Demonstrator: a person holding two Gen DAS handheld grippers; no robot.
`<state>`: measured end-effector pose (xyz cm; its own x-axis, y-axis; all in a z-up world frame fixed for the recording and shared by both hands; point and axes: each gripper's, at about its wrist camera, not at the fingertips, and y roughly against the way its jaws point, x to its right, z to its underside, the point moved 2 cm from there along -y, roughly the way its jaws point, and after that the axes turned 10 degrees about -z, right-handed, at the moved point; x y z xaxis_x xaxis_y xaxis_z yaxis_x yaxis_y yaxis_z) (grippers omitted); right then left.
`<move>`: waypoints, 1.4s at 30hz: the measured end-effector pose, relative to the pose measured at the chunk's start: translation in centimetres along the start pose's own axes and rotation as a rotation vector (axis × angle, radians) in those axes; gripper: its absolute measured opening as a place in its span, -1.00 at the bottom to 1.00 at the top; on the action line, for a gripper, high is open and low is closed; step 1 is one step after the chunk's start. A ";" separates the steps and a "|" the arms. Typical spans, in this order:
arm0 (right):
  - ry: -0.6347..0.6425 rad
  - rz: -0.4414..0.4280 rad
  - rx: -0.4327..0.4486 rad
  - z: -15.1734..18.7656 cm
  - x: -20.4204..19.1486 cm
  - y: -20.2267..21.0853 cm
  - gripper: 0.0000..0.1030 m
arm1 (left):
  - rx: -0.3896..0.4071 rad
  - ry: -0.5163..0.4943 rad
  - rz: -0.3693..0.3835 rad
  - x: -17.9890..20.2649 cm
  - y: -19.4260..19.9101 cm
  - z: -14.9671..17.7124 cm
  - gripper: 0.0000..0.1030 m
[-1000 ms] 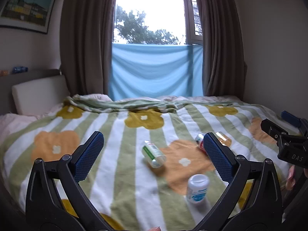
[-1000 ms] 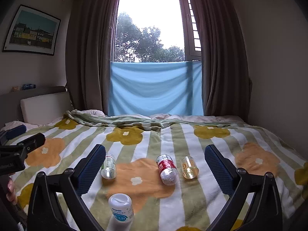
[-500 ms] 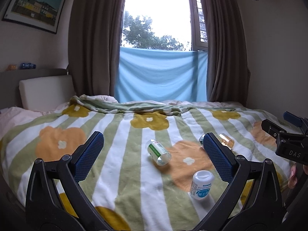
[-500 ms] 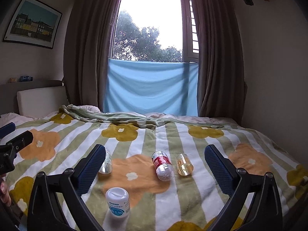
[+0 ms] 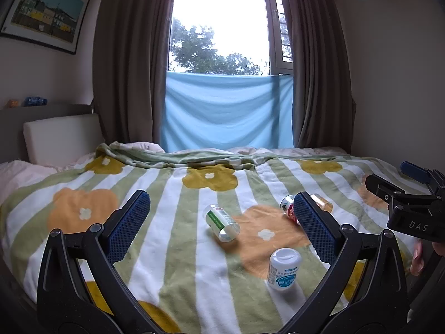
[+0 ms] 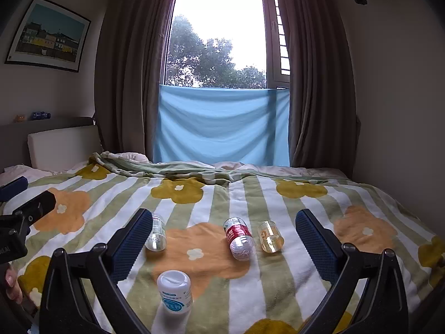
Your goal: Flip cup upside down
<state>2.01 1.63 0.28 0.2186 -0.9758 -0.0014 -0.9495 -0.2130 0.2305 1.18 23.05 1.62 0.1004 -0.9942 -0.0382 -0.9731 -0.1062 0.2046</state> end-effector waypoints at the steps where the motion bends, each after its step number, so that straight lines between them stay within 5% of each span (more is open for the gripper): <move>1: 0.000 0.000 0.000 0.0 0.0 0.0 0.99 | -0.001 0.002 0.004 0.0 0.0 0.0 0.99; 42: -0.008 -0.004 -0.001 0.1 0.0 0.1 0.99 | 0.030 0.002 0.018 0.7 1.1 0.0 0.99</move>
<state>1.91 1.58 0.17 0.2207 -0.9753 -0.0097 -0.9483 -0.2169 0.2317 0.20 22.24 1.78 0.0832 -0.9960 -0.0329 -0.9806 -0.0877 0.1755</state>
